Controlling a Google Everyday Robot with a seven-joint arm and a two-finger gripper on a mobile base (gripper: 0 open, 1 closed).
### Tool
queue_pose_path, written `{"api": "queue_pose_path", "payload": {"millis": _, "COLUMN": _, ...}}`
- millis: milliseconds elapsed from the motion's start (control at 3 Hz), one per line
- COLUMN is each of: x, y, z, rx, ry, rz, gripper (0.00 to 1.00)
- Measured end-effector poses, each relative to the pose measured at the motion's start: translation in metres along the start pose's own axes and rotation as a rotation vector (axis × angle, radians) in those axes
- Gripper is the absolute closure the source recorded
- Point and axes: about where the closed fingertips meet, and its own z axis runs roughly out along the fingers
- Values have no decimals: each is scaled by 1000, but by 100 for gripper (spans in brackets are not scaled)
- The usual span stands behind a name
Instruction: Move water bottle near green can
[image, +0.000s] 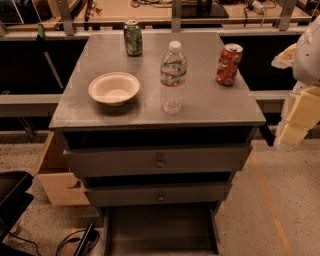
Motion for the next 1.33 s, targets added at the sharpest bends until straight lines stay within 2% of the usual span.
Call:
{"api": "queue_pose_path", "payload": {"millis": 333, "x": -1, "y": -1, "z": -1, "rx": 7, "ry": -6, "rz": 1, "gripper": 0}}
{"api": "queue_pose_path", "payload": {"millis": 667, "x": -8, "y": -12, "z": 13, "rx": 41, "ry": -154, "rz": 67, "gripper": 0}}
{"api": "queue_pose_path", "payload": {"millis": 1000, "x": -5, "y": -30, "z": 50, "rx": 60, "ry": -376, "rz": 133, "gripper": 0}}
{"api": "queue_pose_path", "payload": {"millis": 1333, "x": -27, "y": -63, "z": 69, "rx": 133, "ry": -639, "rz": 150, "gripper": 0}}
